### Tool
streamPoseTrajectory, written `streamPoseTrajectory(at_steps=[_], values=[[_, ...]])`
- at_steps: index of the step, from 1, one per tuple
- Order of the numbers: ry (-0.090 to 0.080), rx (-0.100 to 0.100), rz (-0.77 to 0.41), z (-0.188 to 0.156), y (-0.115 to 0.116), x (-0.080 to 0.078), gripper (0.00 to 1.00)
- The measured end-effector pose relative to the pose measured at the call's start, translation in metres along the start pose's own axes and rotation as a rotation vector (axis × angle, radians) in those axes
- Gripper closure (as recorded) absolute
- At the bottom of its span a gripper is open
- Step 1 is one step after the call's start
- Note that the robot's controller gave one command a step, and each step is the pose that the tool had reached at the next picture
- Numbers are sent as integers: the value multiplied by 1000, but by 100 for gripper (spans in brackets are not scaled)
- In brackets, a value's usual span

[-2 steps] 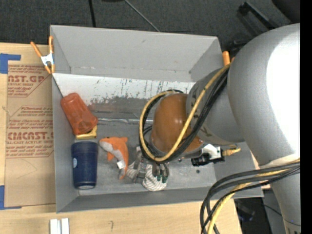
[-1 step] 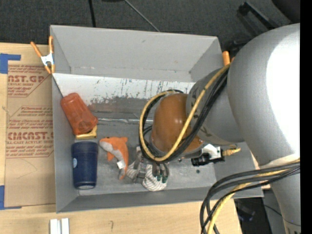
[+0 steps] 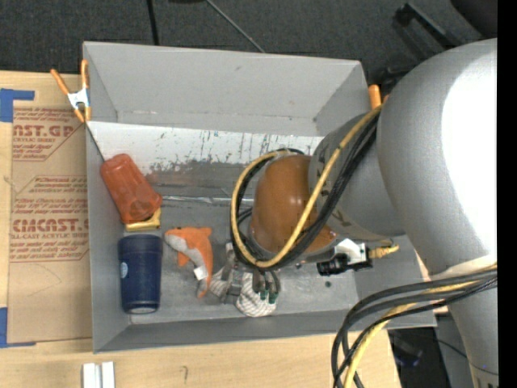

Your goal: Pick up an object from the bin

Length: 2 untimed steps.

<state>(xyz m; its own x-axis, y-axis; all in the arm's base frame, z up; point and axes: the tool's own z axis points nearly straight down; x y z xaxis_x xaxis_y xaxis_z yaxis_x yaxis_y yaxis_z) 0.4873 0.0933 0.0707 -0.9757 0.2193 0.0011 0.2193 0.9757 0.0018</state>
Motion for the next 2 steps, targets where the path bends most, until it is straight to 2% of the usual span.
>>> streamPoseTrajectory(at_steps=[1,2], values=[[-6,0,-26,-34,-22,-8,100],[-8,-2,-15,-196,4,-23,100]])
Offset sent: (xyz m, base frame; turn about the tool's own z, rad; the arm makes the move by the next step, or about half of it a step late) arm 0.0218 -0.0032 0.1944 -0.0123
